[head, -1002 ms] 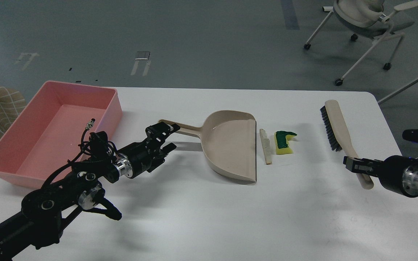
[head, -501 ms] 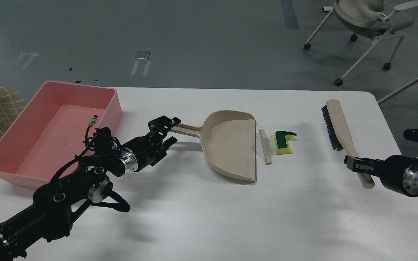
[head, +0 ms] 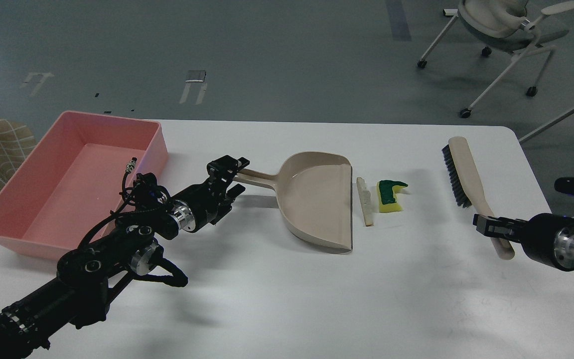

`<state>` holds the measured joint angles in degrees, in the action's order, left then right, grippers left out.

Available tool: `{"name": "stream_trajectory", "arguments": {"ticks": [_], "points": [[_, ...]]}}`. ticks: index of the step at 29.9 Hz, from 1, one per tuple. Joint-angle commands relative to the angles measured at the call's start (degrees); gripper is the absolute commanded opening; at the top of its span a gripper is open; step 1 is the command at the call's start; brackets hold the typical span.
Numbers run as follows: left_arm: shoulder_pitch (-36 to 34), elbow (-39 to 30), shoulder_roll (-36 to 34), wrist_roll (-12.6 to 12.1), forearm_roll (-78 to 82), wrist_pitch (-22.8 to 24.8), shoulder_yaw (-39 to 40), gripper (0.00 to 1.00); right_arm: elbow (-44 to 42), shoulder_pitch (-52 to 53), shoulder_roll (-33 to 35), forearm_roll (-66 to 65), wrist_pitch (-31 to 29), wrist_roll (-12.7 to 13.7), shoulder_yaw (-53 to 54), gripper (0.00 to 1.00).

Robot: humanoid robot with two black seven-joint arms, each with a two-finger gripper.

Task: Sweep and dump garbage into bin
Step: 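Reach the left gripper to the beige dustpan handle and grasp it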

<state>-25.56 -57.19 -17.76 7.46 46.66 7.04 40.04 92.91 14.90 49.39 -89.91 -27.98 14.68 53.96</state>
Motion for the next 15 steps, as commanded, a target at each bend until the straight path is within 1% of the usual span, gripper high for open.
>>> {"name": "stream_trajectory", "arguments": {"ticks": [1,2,3,4,8,13,15], "points": [[-0.4,2.3,0.7,0.4,-0.2,0.0,0.0,0.74,0.0,0.0,0.0,0.0,0.0,0.0,0.0,0.00],[-0.5,2.6,1.0,1.1,-0.2,0.0,0.0,0.74,0.0,0.0,0.0,0.0,0.0,0.0,0.0,0.00],[-0.5,2.6,1.0,1.1,-0.2,0.0,0.0,0.74,0.0,0.0,0.0,0.0,0.0,0.0,0.0,0.00],[-0.9,2.7,1.0,1.8,-0.1,-0.1,0.0,0.74,0.0,0.0,0.0,0.0,0.0,0.0,-0.1,0.00],[-1.2,2.7,1.1,2.3,0.1,-1.1,0.0,0.73,0.0,0.0,0.0,0.0,0.0,0.0,0.0,0.00],[-1.3,2.6,1.1,2.4,0.1,-1.2,-0.2,0.57,-0.2,0.0,0.0,0.0,0.0,0.0,-0.1,0.00],[-1.3,2.6,1.1,2.4,0.1,-1.2,-0.2,0.57,0.0,0.0,0.0,0.0,0.0,0.0,-0.1,0.00]]}}
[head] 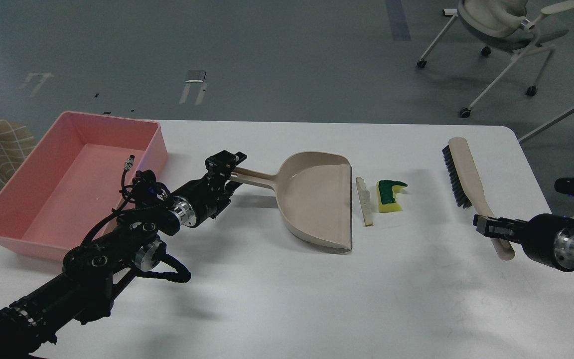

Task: Sweep and dump garbage into bin
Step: 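Reach the left gripper to the beige dustpan handle and grasp it, then lift the brush with the right gripper toward the stick and sponge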

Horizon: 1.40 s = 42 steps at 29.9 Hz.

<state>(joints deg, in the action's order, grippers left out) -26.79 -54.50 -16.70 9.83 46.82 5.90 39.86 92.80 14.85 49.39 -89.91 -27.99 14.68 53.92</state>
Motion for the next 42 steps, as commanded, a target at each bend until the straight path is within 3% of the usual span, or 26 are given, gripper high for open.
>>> {"name": "stream_trajectory", "arguments": {"ticks": [1,8,14,17,19,22,36,42], "points": [[0.0,-0.3,0.1,0.0,-0.1,0.0,0.0,0.57,-0.1,0.0,0.0,0.0,0.0,0.0,0.0,0.00],[0.2,-0.3,0.0,0.1,0.2,0.1,-0.7,0.57,-0.1,0.0,0.0,0.0,0.0,0.0,0.0,0.00],[0.1,-0.3,-0.1,1.9,0.3,0.1,-1.5,0.54,-0.1,-0.1,0.0,0.0,0.0,0.0,0.0,0.00],[0.0,-0.3,-0.3,1.9,0.3,0.1,-1.5,0.43,-0.1,0.0,0.0,0.0,0.0,0.0,0.0,0.00],[0.0,-0.3,-0.3,2.4,0.3,0.1,-1.5,0.27,-0.2,-0.1,0.0,0.0,0.0,0.0,0.0,0.00],[0.1,-0.3,-0.4,2.9,0.3,0.1,-1.5,0.19,-0.2,0.0,0.0,0.1,0.0,0.0,0.0,0.00],[-0.2,-0.4,-0.4,3.3,0.5,0.2,-1.5,0.16,0.1,-0.1,0.0,0.1,0.0,0.0,0.0,0.00],[-0.2,-0.8,-0.3,5.0,4.2,0.1,-1.5,0.13,0.4,-0.3,0.6,0.4,0.0,0.1,0.0,0.00]]}}
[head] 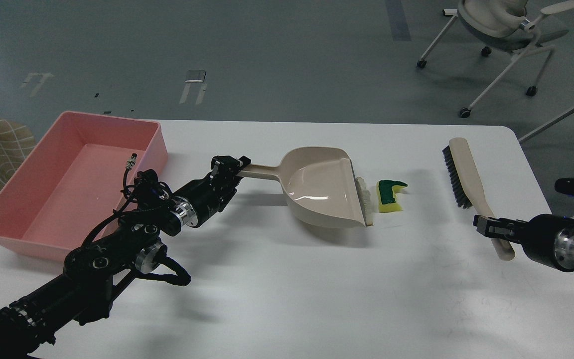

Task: Sweep and dump garbage into bin
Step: 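Lift the brush with the right gripper toward the stick and sponge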

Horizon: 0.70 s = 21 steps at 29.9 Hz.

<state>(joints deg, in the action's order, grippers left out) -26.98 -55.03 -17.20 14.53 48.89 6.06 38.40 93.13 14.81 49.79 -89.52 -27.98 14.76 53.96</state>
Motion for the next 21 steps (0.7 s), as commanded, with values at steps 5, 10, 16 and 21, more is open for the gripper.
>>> {"name": "stream_trajectory", "arguments": {"ticks": [5,10,16,21], "points": [[0.4,-0.3,0.5,0.4,6.7,-0.5,0.0,0.12,-0.1,-1.4,0.1,0.0,0.0,0.0,-0.1,0.00],[0.8,-0.3,0.4,0.6,8.1,-2.2,0.0,0.11,0.3,-2.5,0.1,0.9,0.0,-0.2,-0.2,0.00],[0.8,-0.3,0.2,1.6,9.6,-3.8,0.0,0.11,0.3,-2.5,-0.3,1.2,0.0,-0.2,-0.3,0.00],[0.9,-0.2,0.1,2.1,9.7,-4.0,0.0,0.10,0.4,-2.6,-0.4,1.2,0.0,-0.2,-0.8,0.00]]}}
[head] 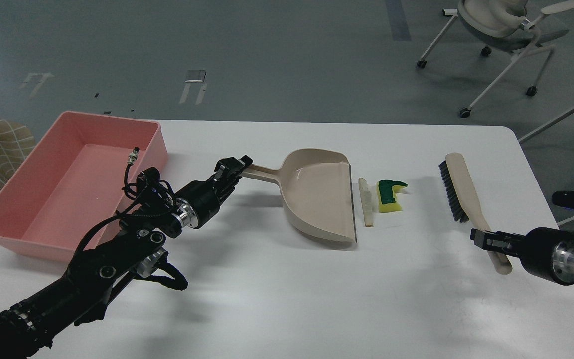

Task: Sweep and dump garbage into bin
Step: 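Lift the brush with the right gripper toward the stick and sponge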

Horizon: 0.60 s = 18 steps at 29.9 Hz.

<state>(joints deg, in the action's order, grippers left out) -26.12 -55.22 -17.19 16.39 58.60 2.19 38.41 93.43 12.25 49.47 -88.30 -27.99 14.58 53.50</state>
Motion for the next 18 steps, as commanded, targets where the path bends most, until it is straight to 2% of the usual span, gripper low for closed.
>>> {"name": "stream_trajectory", "arguments": {"ticks": [1,10,18], "points": [[0.0,0.0,0.4,0.3,0.0,-0.2,0.0,0.10,0.1,-0.1,-0.2,0.1,0.0,0.0,-0.5,0.00],[0.1,-0.1,0.6,0.3,0.0,-0.2,0.0,0.10,0.1,0.3,-3.4,0.0,0.0,0.3,-0.7,0.00],[0.0,0.0,0.5,0.3,-0.1,-0.2,0.0,0.11,-0.4,0.9,-10.2,-0.1,0.0,0.4,-1.8,0.00]]}}
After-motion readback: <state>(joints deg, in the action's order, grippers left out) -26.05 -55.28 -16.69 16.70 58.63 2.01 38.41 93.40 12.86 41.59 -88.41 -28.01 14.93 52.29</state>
